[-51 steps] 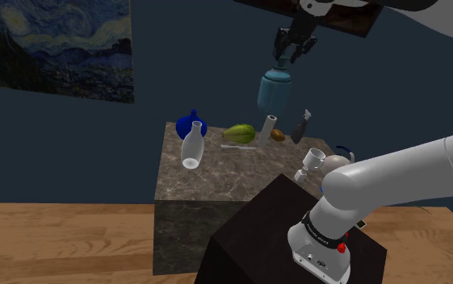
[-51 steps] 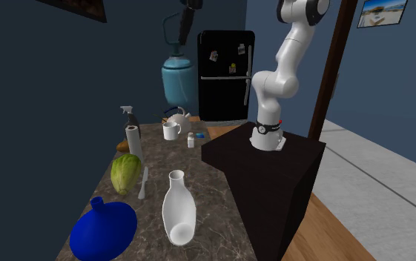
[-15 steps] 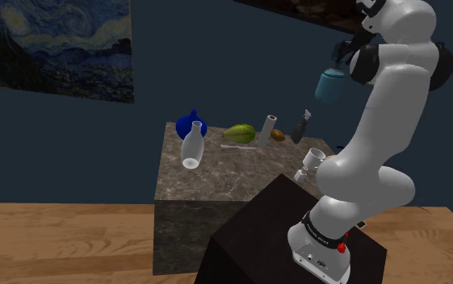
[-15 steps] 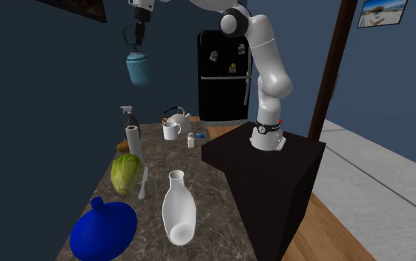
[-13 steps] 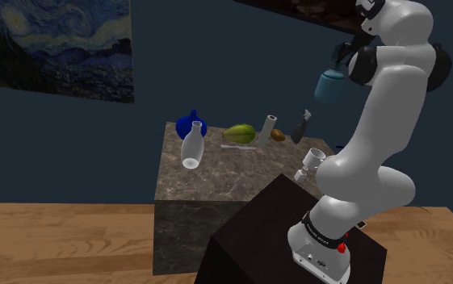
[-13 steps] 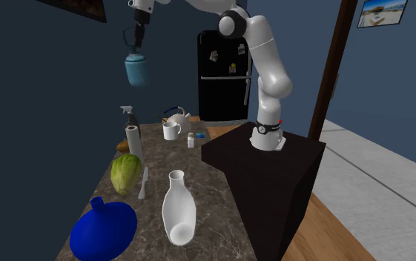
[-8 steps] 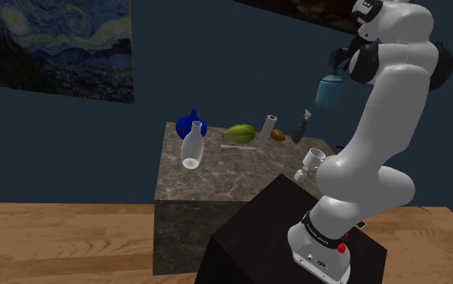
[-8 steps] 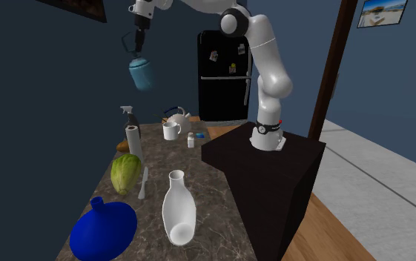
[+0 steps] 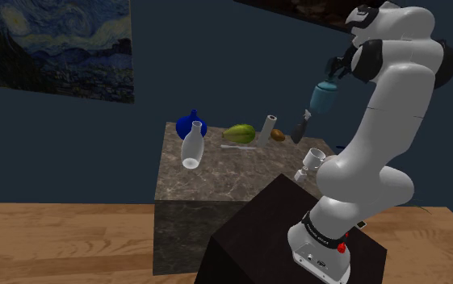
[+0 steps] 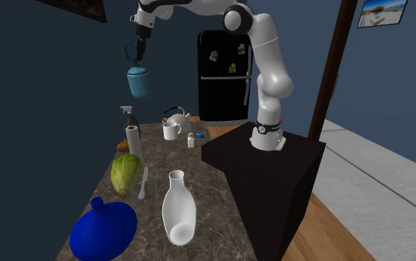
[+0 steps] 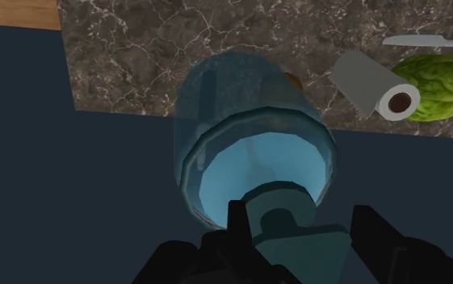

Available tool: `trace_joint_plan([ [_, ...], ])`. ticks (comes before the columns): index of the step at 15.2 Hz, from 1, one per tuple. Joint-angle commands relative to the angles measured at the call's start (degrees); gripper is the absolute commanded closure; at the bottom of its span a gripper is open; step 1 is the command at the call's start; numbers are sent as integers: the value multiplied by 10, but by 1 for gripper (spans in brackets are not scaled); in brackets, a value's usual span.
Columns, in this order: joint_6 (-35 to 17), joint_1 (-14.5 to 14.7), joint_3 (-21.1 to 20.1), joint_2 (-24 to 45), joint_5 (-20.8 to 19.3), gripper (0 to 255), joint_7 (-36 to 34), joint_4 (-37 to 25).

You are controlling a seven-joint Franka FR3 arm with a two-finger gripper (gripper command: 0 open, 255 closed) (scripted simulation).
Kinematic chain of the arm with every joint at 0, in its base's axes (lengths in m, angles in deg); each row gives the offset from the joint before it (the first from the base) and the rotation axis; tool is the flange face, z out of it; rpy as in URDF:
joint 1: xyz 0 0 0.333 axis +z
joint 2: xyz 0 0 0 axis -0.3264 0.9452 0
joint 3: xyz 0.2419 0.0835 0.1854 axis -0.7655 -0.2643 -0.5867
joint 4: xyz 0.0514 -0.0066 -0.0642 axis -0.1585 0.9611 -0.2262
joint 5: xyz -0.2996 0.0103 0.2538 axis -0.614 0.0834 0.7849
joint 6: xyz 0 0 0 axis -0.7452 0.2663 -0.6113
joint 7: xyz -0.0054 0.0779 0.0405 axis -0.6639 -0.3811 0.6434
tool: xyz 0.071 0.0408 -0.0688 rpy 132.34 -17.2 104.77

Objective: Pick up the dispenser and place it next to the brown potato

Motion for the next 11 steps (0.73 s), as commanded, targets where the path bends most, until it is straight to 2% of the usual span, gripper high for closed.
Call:
trace_joint_plan([
  [1,-19,4,0,-5,-1,255,3,23],
  [11,-98,15,-3,-13,2,255,17,110],
])
